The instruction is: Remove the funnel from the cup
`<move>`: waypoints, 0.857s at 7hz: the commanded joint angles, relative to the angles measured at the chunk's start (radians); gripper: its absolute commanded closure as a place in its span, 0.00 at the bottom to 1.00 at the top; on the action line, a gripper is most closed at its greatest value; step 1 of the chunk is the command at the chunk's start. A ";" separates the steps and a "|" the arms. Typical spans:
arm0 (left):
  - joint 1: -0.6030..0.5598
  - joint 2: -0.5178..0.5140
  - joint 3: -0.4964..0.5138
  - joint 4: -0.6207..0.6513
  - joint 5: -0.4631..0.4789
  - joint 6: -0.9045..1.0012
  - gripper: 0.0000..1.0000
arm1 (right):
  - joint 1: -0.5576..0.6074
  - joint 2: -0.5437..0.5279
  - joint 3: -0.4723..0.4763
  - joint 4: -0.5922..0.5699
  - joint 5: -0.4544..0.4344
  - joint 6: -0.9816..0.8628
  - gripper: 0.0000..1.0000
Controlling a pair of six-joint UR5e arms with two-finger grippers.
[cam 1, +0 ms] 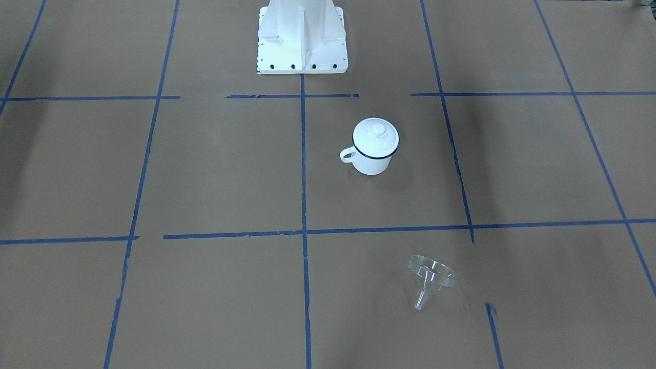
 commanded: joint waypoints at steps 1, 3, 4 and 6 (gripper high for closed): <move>0.000 -0.007 0.008 -0.001 0.001 0.002 0.00 | 0.000 0.000 0.000 0.000 0.000 0.000 0.00; 0.000 -0.006 0.019 0.002 0.003 0.004 0.00 | 0.000 0.000 0.000 0.000 0.000 0.000 0.00; 0.000 -0.006 0.016 0.003 0.001 0.004 0.00 | 0.000 0.000 0.000 0.000 0.000 0.000 0.00; 0.000 -0.006 0.013 0.005 0.003 0.004 0.00 | 0.000 0.000 0.000 0.000 0.000 0.000 0.00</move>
